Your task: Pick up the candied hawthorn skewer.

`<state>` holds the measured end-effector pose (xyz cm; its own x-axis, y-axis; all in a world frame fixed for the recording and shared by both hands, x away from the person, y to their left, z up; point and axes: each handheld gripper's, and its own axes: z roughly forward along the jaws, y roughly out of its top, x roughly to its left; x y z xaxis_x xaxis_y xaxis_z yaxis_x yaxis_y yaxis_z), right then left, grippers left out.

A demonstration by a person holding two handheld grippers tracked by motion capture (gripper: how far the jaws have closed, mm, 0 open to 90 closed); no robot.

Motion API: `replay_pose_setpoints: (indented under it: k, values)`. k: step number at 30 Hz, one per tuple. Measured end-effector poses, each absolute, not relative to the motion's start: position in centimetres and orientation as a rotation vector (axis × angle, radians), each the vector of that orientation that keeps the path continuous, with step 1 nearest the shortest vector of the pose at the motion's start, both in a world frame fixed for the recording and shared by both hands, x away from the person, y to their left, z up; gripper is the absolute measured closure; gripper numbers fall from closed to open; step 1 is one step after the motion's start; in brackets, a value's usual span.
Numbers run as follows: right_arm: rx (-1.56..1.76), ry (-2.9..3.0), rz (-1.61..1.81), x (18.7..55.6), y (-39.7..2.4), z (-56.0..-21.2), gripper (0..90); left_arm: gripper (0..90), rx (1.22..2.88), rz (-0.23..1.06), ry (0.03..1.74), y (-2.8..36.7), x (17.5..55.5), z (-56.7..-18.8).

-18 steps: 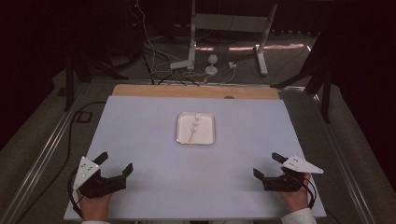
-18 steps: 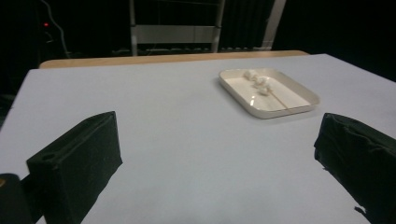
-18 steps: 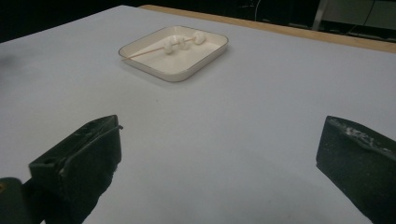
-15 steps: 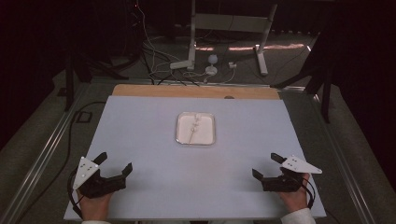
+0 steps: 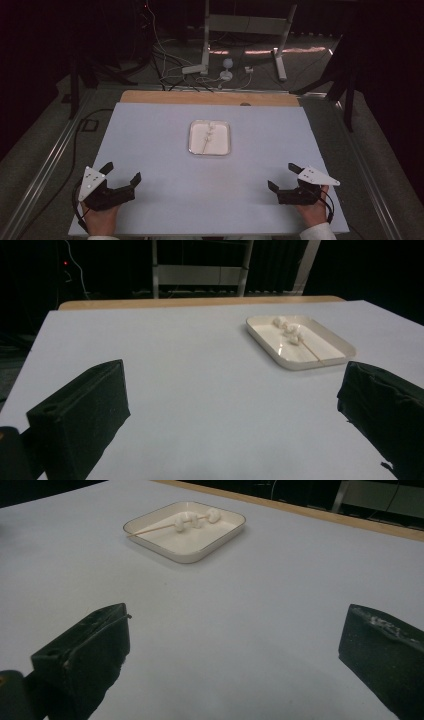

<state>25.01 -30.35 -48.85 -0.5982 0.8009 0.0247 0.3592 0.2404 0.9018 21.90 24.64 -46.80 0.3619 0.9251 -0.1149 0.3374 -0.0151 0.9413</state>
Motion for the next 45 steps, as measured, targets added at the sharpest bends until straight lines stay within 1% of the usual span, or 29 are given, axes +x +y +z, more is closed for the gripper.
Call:
replay_pose_setpoints:
  k: [5, 8, 15, 24, 29, 31, 38, 42, 45]
  values:
    - [1.067, 2.064, 1.324, 25.1, -30.5, -48.9, 0.3, 0.6, 1.582, 0.68, 1.161, 24.1, 22.6, -46.3]
    - [1.067, 2.065, 1.323, 25.1, -30.5, -48.9, 0.3, 2.6, 1.595, 0.599, 1.128, 23.7, 23.5, -46.0]
    - [1.064, 2.062, 1.32, 25.1, -30.5, -48.8, 0.3, 1.9, 1.633, 0.609, 1.128, 22.5, 25.0, -45.2]
    - [1.07, 2.064, 1.316, 25.2, -30.5, -48.9, 0.3, 1.7, 1.652, 0.577, 1.118, 20.5, 27.7, -44.3]
    - [1.066, 2.068, 1.314, 25.2, -30.5, -48.9, 0.3, 1.7, 1.688, 0.573, 1.12, 18.8, 29.5, -44.5]
    - [1.066, 2.069, 1.31, 25.2, -30.5, -48.9, 0.3, 1.7, 1.7, 0.557, 1.099, 17.6, 30.5, -44.7]
    - [1.069, 2.07, 1.307, 25.2, -30.5, -49.0, 0.3, 1.7, 1.733, 0.564, 1.067, 15.4, 32.5, -45.4]
    - [1.066, 2.075, 1.306, 25.2, -30.4, -49.0, 0.3, 1.7, 1.743, 0.521, 1.061, 14.1, 33.8, -46.2]
    - [1.068, 2.079, 1.3, 25.2, -30.3, -49.0, 0.3, 1.7, 1.75, 0.516, 1.061, 13.5, 34.2, -46.5]
